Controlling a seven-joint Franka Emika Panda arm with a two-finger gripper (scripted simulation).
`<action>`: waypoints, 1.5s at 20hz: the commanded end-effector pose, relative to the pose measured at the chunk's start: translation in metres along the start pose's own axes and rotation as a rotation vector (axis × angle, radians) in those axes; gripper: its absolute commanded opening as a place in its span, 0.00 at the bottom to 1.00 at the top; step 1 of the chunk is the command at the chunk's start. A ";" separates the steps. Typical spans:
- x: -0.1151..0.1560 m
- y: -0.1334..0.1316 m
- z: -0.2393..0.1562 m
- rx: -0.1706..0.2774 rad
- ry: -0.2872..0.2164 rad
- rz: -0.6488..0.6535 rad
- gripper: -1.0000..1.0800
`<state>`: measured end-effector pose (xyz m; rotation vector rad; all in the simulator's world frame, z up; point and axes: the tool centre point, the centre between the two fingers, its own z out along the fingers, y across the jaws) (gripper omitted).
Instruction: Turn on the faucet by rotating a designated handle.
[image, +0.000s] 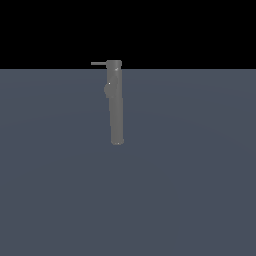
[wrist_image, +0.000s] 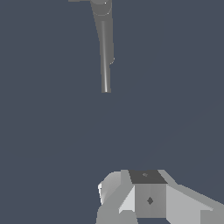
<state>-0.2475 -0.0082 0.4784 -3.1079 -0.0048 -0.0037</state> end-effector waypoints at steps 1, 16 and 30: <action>0.000 0.000 0.000 0.000 0.000 0.000 0.00; 0.007 -0.003 -0.003 0.009 -0.016 -0.028 0.00; 0.070 -0.012 0.002 -0.014 -0.015 -0.023 0.00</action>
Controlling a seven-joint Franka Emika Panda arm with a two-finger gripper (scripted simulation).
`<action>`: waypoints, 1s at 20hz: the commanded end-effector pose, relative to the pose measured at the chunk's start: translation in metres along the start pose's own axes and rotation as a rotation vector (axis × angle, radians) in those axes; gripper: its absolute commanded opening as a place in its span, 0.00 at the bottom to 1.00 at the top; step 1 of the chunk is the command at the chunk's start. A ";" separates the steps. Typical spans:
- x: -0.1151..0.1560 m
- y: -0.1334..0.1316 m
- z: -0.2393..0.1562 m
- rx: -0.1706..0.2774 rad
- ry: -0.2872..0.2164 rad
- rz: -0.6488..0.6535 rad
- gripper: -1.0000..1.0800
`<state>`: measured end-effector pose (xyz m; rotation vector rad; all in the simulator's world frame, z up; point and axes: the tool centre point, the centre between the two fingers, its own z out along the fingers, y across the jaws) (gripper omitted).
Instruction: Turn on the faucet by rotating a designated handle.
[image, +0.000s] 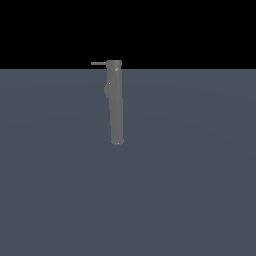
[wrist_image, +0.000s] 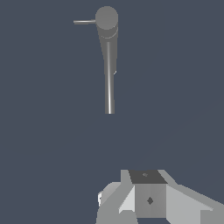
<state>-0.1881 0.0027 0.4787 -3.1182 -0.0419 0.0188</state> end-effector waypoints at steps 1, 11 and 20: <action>0.018 -0.003 0.003 -0.006 0.000 0.001 0.00; 0.103 -0.019 0.028 -0.026 0.004 -0.001 0.00; 0.176 -0.039 0.070 -0.034 0.007 -0.007 0.00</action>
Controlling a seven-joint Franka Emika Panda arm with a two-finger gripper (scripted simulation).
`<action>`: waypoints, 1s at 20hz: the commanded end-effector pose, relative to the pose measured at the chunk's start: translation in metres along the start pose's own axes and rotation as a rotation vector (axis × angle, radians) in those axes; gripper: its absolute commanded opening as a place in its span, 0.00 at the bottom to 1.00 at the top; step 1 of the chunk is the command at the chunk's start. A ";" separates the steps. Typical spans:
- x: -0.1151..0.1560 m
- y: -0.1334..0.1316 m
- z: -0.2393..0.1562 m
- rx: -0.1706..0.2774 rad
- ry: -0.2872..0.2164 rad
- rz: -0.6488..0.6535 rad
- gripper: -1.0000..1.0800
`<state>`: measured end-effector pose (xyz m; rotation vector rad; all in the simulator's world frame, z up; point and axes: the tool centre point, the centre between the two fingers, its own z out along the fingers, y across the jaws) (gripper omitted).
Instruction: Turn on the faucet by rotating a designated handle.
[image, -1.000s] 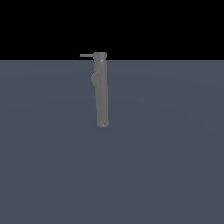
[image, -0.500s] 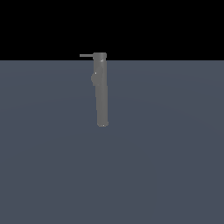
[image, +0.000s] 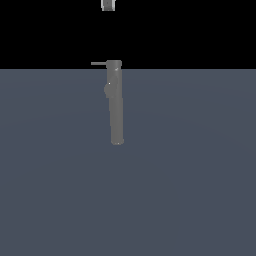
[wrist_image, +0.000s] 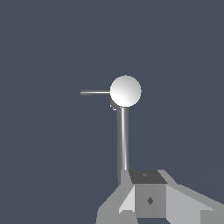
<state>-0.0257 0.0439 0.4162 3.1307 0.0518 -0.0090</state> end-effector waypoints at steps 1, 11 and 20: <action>0.020 -0.007 0.014 -0.001 0.002 -0.002 0.00; 0.086 -0.033 0.075 0.003 0.005 -0.008 0.00; 0.114 -0.046 0.109 0.009 0.006 -0.010 0.00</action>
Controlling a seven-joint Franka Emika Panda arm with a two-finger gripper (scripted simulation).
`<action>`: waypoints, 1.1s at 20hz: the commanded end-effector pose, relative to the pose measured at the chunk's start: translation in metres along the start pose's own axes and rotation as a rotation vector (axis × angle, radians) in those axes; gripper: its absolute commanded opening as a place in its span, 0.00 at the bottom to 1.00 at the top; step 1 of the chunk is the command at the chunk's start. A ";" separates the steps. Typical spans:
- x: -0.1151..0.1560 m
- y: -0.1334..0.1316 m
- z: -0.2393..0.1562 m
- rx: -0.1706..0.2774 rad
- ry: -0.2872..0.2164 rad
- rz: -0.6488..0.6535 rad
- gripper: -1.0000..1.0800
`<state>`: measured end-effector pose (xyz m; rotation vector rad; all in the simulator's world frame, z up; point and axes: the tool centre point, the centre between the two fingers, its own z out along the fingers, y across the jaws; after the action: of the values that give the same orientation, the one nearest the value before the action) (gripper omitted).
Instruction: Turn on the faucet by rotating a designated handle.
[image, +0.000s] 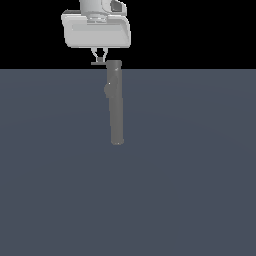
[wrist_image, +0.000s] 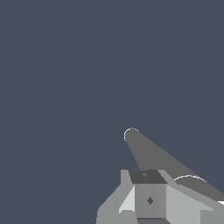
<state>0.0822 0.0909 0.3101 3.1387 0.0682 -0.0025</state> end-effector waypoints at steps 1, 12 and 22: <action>0.005 -0.002 0.006 0.001 0.002 0.000 0.00; -0.001 -0.006 0.009 0.002 0.001 0.000 0.00; -0.029 -0.013 0.009 0.002 0.002 0.000 0.00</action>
<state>0.0601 0.1010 0.3006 3.1409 0.0662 0.0069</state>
